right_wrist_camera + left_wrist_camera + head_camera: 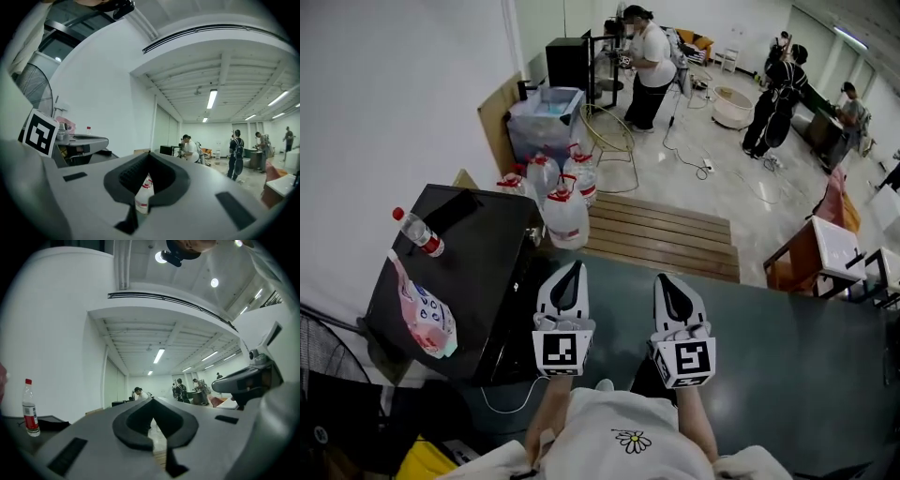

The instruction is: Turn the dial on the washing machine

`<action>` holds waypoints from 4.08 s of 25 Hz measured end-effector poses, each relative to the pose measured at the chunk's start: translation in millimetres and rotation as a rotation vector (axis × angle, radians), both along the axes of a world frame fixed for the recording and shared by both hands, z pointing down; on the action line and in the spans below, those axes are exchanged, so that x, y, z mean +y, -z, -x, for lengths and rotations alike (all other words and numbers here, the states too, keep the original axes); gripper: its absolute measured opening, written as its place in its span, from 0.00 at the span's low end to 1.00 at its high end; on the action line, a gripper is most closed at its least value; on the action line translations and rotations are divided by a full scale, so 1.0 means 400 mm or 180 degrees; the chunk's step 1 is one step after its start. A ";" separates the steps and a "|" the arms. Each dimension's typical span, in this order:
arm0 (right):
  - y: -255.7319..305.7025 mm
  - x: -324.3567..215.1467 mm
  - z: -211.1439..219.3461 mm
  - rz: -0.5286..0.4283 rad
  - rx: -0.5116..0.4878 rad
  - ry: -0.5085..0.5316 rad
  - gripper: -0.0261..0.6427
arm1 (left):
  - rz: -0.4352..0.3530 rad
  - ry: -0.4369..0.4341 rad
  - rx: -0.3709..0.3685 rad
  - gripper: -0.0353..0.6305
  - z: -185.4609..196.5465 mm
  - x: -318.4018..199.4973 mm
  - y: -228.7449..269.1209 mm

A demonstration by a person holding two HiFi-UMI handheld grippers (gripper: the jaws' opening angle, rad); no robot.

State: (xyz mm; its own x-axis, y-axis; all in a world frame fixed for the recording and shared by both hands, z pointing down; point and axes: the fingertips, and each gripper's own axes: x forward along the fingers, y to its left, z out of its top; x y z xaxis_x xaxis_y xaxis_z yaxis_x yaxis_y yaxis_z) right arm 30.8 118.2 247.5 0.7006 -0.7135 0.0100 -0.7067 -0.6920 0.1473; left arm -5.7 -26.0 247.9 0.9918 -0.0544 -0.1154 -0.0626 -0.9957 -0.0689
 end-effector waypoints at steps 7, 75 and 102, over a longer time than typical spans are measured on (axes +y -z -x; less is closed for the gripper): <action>0.012 -0.213 -0.084 -0.0102 0.0143 0.0840 0.04 | -0.0086 0.0759 0.0124 0.05 -0.007 -0.149 0.011; 0.034 -0.545 -0.375 -0.0189 0.0411 0.3849 0.04 | -0.0186 0.4174 0.0067 0.05 -0.030 -0.180 0.023; -0.145 -0.739 -0.394 -0.0300 0.0277 0.4216 0.04 | -0.0140 0.4333 0.0006 0.05 -0.091 -0.345 -0.169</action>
